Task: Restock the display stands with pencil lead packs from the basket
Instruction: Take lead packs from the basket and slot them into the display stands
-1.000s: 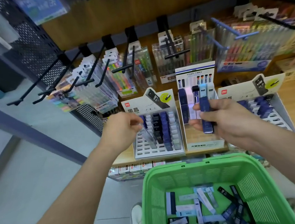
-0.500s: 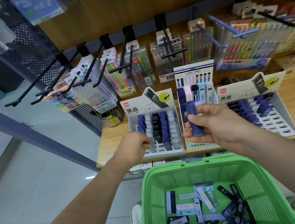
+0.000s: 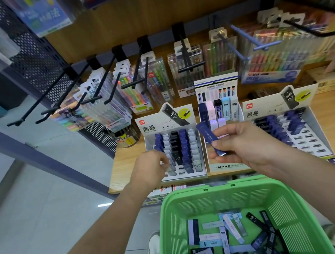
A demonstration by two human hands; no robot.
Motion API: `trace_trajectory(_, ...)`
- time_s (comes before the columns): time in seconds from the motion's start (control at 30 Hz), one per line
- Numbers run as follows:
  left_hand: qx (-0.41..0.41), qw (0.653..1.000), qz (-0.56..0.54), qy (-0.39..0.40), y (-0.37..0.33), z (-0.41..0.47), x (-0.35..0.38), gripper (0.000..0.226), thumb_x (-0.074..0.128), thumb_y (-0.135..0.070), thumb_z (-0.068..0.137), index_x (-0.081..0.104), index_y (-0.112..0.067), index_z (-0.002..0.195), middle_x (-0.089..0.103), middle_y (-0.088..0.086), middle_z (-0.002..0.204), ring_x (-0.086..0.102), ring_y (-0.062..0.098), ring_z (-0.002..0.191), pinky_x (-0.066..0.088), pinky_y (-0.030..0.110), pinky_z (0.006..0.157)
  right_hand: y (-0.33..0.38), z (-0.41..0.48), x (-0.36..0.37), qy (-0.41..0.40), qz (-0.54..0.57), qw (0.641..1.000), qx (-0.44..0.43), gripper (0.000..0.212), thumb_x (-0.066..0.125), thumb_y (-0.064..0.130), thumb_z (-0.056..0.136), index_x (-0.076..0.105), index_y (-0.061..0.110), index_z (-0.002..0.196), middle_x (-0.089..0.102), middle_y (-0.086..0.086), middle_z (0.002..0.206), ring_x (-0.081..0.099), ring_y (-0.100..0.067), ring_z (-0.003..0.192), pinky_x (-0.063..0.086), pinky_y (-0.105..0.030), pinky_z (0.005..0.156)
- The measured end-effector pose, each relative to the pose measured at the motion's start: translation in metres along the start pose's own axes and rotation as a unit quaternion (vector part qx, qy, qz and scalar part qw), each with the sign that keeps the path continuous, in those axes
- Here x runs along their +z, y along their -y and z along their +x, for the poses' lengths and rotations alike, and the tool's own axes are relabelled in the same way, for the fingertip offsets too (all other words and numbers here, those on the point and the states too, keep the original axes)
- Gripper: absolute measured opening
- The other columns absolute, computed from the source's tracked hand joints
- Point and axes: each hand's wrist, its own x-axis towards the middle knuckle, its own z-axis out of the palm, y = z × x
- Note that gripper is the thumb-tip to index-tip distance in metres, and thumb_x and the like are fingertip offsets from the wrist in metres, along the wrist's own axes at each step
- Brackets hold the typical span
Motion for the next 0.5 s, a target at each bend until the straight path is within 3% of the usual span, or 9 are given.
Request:
trace_trajectory(0.1, -0.016, 0.991, -0.127, -0.048, -0.016, 0.004, -0.027, 0.019, 0.062, -0.01, 0.088, 0.074, -0.025, 0.085, 0.069, -0.012, 0.081, 0.06, 0.004, 0.069, 0.046, 0.009, 0.068, 0.002, 0.0, -0.002, -0.032, -0.033, 0.999, -0.025, 0.018, 0.068, -0.004, 0.086, 0.066, 0.008, 0.099, 0.069, -0.018, 0.093, 0.071, -0.014, 0.063, 0.052, -0.018, 0.051)
trace_trajectory(0.2, 0.002, 0.931, -0.364, -0.005, -0.043, -0.005, -0.054, 0.031, 0.061, -0.005, 0.09, 0.073, -0.032, 0.081, 0.073, -0.008, 0.076, 0.068, 0.011, 0.071, 0.057, 0.023, 0.068, 0.004, -0.003, -0.001, -0.047, -0.043, 0.997, -0.049, 0.019, 0.074, -0.003, 0.081, 0.069, 0.011, 0.092, 0.069, -0.012, 0.084, 0.066, -0.015, 0.065, 0.05, -0.019, 0.055)
trace_trajectory(0.3, 0.054, 0.922, -0.382, 0.028, -0.071, -0.016, -0.06, 0.026, 0.068, -0.01, 0.087, 0.072, -0.036, 0.085, 0.074, -0.009, 0.079, 0.068, 0.01, 0.074, 0.058, 0.026, 0.072, 0.007, -0.006, 0.0, -0.042, 0.016, 0.997, -0.055, 0.022, 0.074, -0.006, 0.079, 0.069, 0.009, 0.093, 0.07, -0.008, 0.079, 0.062, -0.019, 0.073, 0.049, -0.025, 0.065)
trace_trajectory(0.5, 0.012, 0.847, -0.528, 0.062, -0.101, -0.027, -0.052, 0.01, 0.071, -0.004, 0.082, 0.07, -0.013, 0.087, 0.071, 0.003, 0.069, 0.066, 0.013, 0.061, 0.056, 0.024, 0.06, 0.009, -0.01, -0.008, -0.012, 0.138, 0.99, -0.023, 0.032, 0.071, 0.003, 0.083, 0.066, 0.004, 0.115, 0.073, -0.01, 0.091, 0.068, -0.018, 0.075, 0.052, -0.027, 0.069)
